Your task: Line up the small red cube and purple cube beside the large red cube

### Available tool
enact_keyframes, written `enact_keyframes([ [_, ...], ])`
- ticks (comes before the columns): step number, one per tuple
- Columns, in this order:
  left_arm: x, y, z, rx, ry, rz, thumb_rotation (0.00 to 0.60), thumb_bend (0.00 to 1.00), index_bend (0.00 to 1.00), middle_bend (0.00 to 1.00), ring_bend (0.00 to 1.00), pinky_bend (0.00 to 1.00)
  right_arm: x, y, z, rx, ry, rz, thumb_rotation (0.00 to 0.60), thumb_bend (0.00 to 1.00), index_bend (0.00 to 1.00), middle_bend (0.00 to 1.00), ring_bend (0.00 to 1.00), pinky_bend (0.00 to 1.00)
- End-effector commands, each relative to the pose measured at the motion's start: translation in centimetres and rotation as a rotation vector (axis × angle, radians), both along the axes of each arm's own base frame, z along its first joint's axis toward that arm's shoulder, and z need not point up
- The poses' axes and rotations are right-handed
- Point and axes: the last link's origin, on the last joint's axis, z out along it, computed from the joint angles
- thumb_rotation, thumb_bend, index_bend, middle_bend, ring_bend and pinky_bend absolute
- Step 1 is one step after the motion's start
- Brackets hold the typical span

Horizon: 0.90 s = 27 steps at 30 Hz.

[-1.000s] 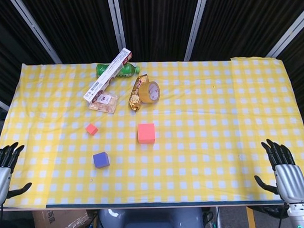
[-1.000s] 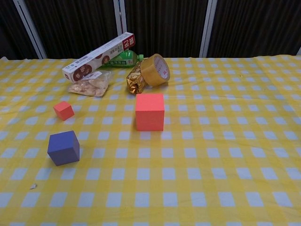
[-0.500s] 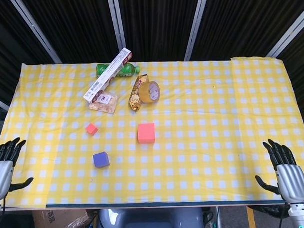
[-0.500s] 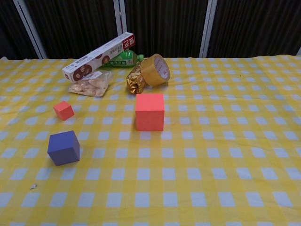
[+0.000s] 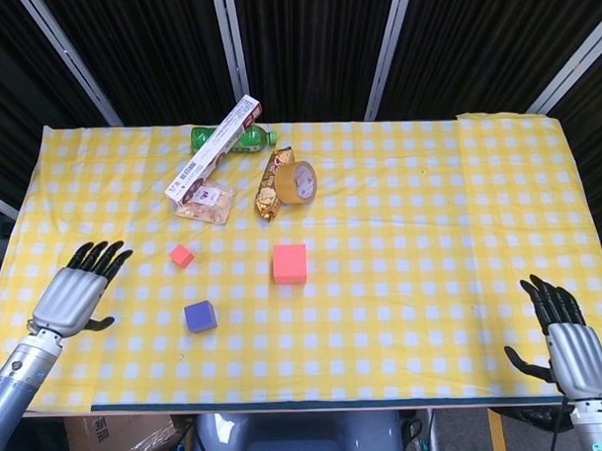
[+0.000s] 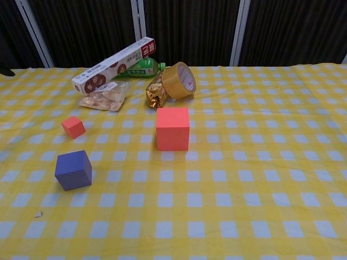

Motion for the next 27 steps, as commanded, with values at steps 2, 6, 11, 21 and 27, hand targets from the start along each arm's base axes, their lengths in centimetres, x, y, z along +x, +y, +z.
enact_keyframes([
  [2, 0.9, 1.9, -2.4, -0.132, 0.086, -0.142, 0.600, 0.17, 0.09, 0.00, 0.00, 0.00, 0.0, -0.1, 0.0, 0.004, -0.008, -0.007, 0.600, 0.31, 0.00, 0.00, 0.00, 0.00],
  [6, 1.2, 2.5, -3.8, -0.188, 0.101, -0.175, 0.600, 0.17, 0.15, 0.00, 0.00, 0.00, 0.0, -0.2, 0.1, 0.005, -0.013, -0.010, 0.600, 0.31, 0.00, 0.00, 0.00, 0.00],
  [11, 1.9, 3.3, -5.8, -0.229, 0.106, -0.205, 0.600, 0.21, 0.16, 0.00, 0.00, 0.00, -0.1, -0.3, 0.2, 0.001, -0.022, -0.016, 0.600, 0.31, 0.00, 0.00, 0.00, 0.00],
  [21, 3.5, 3.6, -8.5, -0.303, 0.113, -0.225, 0.600, 0.25, 0.18, 0.00, 0.00, 0.00, 0.0, -0.3, 0.2, -0.001, -0.031, -0.014, 0.600, 0.31, 0.00, 0.00, 0.00, 0.00],
  [27, 3.8, 3.7, -9.5, -0.319, 0.107, -0.212, 0.600, 0.27, 0.19, 0.00, 0.00, 0.00, -0.1, -0.4, 0.3, -0.004, -0.037, -0.016, 0.600, 0.31, 0.00, 0.00, 0.00, 0.00],
])
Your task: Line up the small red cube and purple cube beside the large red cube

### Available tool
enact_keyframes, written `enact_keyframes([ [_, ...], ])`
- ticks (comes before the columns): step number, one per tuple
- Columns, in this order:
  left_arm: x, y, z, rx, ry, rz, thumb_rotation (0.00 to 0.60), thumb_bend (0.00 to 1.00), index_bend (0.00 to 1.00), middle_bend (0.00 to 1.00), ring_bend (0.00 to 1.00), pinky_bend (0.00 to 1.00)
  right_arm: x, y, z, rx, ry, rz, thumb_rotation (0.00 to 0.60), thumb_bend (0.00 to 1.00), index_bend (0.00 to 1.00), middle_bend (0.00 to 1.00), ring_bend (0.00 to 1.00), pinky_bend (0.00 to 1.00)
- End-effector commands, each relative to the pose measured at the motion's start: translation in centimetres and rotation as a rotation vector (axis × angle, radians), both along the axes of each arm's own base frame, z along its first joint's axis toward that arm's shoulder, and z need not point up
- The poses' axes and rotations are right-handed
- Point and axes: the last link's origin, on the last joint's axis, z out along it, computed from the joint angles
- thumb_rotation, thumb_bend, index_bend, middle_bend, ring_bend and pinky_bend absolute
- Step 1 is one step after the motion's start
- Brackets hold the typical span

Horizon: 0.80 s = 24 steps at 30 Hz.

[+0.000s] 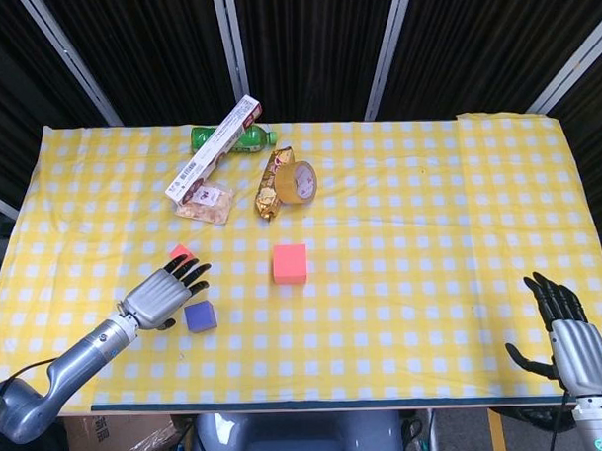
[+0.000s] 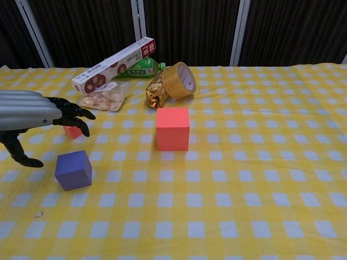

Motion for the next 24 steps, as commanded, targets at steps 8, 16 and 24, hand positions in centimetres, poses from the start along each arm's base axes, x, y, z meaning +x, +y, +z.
enact_keyframes([
  [8, 0.6, 0.4, -2.0, -0.032, -0.004, 0.025, 0.600, 0.27, 0.18, 0.00, 0.00, 0.00, 0.0, -0.1, 0.0, -0.002, -0.004, -0.002, 0.600, 0.31, 0.00, 0.00, 0.00, 0.00],
  [16, 1.0, 0.4, -3.1, -0.051, -0.011, 0.041, 0.600, 0.32, 0.31, 0.00, 0.00, 0.00, 0.0, -0.1, 0.1, -0.005, -0.005, -0.002, 0.600, 0.31, 0.00, 0.00, 0.00, 0.00],
  [24, 0.9, 0.3, -3.4, -0.047, -0.032, 0.078, 0.600, 0.35, 0.38, 0.00, 0.00, 0.00, 0.0, 0.0, 0.1, -0.005, -0.007, -0.001, 0.600, 0.31, 0.00, 0.00, 0.00, 0.00],
])
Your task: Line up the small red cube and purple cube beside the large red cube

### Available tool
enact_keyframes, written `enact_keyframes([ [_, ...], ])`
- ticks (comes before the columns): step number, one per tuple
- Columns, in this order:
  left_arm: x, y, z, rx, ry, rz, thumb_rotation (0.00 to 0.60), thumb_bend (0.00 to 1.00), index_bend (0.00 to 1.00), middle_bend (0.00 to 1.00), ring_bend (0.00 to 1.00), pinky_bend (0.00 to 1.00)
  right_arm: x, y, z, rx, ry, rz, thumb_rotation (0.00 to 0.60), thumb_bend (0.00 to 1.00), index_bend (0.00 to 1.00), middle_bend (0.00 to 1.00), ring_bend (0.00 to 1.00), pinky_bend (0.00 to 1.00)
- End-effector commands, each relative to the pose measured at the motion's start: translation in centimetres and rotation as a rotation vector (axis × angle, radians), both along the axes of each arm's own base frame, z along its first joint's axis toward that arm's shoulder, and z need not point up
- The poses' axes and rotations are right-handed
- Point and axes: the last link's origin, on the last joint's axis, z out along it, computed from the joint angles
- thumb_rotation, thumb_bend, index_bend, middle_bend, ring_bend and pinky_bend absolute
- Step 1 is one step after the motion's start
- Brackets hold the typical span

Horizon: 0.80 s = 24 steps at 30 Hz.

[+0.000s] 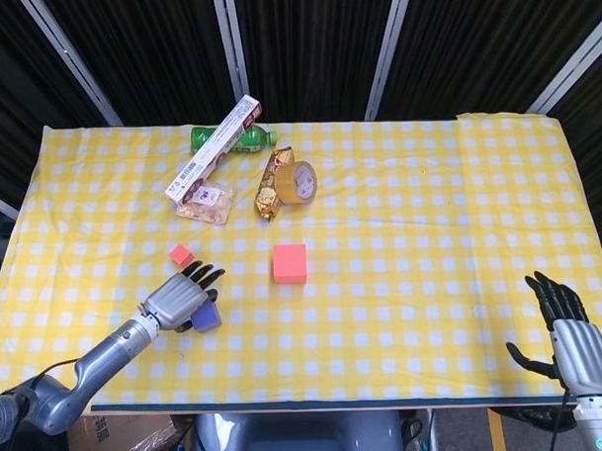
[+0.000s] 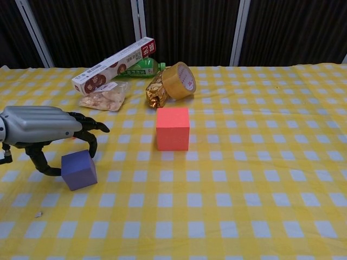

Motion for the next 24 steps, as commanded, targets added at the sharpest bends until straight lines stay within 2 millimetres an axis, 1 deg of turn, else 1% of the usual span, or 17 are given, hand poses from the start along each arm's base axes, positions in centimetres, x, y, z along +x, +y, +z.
enact_keyframes([
  [1, 0.0, 0.0, 0.1, 0.007, -0.010, 0.010, 0.600, 0.35, 0.38, 0.00, 0.00, 0.00, 0.0, 0.0, 0.0, -0.001, -0.001, 0.000, 0.600, 0.31, 0.00, 0.00, 0.00, 0.00],
  [6, 0.3, 0.5, 1.2, 0.061, -0.049, 0.047, 0.600, 0.35, 0.39, 0.00, 0.00, 0.00, 0.0, 0.1, 0.0, 0.000, -0.002, 0.001, 0.600, 0.31, 0.00, 0.00, 0.00, 0.00],
  [9, 0.8, 1.4, 2.1, 0.131, -0.128, 0.147, 0.600, 0.36, 0.39, 0.00, 0.00, 0.00, 0.1, 0.0, -0.1, 0.003, -0.003, 0.001, 0.600, 0.31, 0.00, 0.00, 0.00, 0.00],
  [13, 2.0, 2.5, 2.5, 0.213, -0.196, 0.264, 0.600, 0.36, 0.39, 0.00, 0.00, 0.00, 0.1, 0.0, -0.1, 0.006, -0.005, 0.001, 0.600, 0.31, 0.00, 0.00, 0.00, 0.00],
  [17, 3.9, 3.3, 1.8, 0.294, -0.232, 0.381, 0.600, 0.36, 0.39, 0.00, 0.00, 0.00, 0.1, 0.0, -0.2, 0.010, -0.013, -0.001, 0.600, 0.31, 0.00, 0.00, 0.00, 0.00],
  [20, 5.7, 3.7, 0.7, 0.331, -0.261, 0.487, 0.600, 0.36, 0.38, 0.00, 0.00, 0.00, 0.1, 0.0, -0.2, 0.012, -0.020, -0.002, 0.600, 0.31, 0.00, 0.00, 0.00, 0.00],
  [23, 7.4, 4.0, -0.4, 0.348, -0.286, 0.552, 0.600, 0.36, 0.38, 0.00, 0.00, 0.00, 0.1, -0.1, -0.2, 0.015, -0.029, -0.006, 0.600, 0.31, 0.00, 0.00, 0.00, 0.00],
  [24, 8.3, 4.3, -1.0, 0.361, -0.288, 0.568, 0.600, 0.36, 0.38, 0.00, 0.00, 0.00, 0.1, -0.1, -0.1, 0.016, -0.033, -0.007, 0.600, 0.31, 0.00, 0.00, 0.00, 0.00],
])
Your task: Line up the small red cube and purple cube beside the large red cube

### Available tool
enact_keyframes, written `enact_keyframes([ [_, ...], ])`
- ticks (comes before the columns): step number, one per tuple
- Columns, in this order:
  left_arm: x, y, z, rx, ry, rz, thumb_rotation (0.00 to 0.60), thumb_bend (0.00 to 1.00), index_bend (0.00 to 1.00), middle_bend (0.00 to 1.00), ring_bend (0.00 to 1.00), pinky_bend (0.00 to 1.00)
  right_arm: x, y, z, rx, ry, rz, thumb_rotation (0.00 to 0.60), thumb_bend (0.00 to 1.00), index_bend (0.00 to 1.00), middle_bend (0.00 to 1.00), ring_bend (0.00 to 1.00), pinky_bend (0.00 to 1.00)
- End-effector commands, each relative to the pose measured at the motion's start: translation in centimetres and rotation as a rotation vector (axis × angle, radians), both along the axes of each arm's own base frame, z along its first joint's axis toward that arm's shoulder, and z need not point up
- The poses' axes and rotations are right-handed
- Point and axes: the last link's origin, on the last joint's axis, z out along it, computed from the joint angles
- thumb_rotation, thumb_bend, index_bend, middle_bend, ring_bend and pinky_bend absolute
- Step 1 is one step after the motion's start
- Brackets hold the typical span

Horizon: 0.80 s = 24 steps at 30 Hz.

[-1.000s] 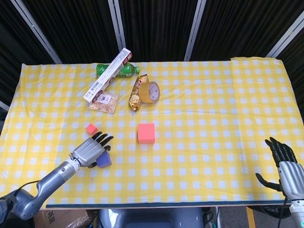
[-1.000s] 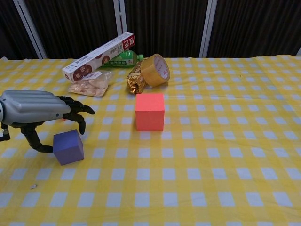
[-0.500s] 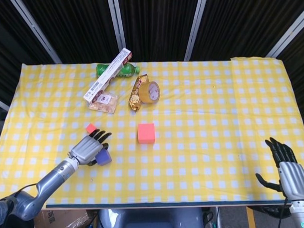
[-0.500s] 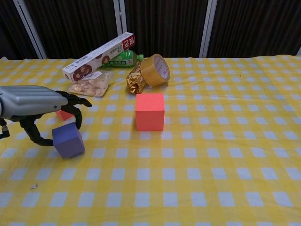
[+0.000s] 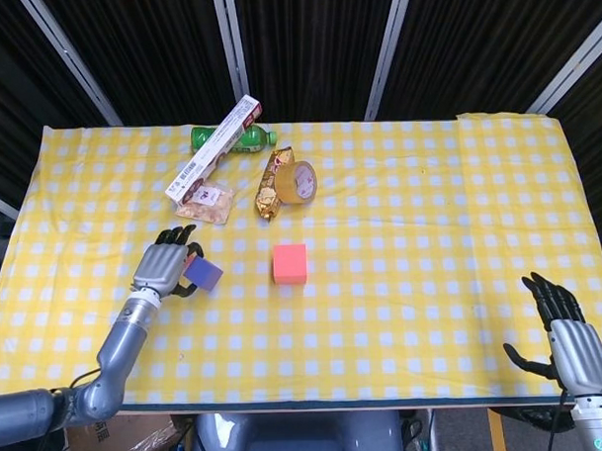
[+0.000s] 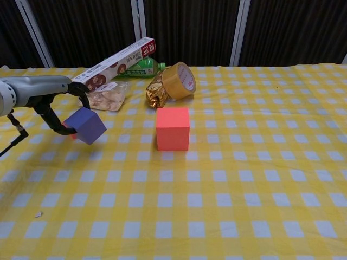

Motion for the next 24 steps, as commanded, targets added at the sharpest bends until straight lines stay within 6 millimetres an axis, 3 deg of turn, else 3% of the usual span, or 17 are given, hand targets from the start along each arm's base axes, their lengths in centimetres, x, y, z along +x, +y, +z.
enact_keyframes([
  [1, 5.1, 0.8, -2.5, 0.050, -0.041, 0.089, 0.600, 0.36, 0.37, 0.00, 0.00, 0.00, 0.0, -0.1, 0.1, 0.002, -0.007, -0.002, 0.600, 0.31, 0.00, 0.00, 0.00, 0.00],
  [12, 9.6, 1.6, -6.4, 0.087, -0.019, 0.122, 0.600, 0.36, 0.38, 0.00, 0.00, 0.00, -0.1, -0.1, 0.2, 0.010, -0.028, -0.004, 0.600, 0.31, 0.00, 0.00, 0.00, 0.00],
  [24, 9.4, 1.8, -7.6, 0.109, 0.038, 0.171, 0.600, 0.36, 0.40, 0.00, 0.00, 0.00, 0.0, -0.1, 0.3, 0.004, -0.041, 0.000, 0.600, 0.31, 0.00, 0.00, 0.00, 0.00],
])
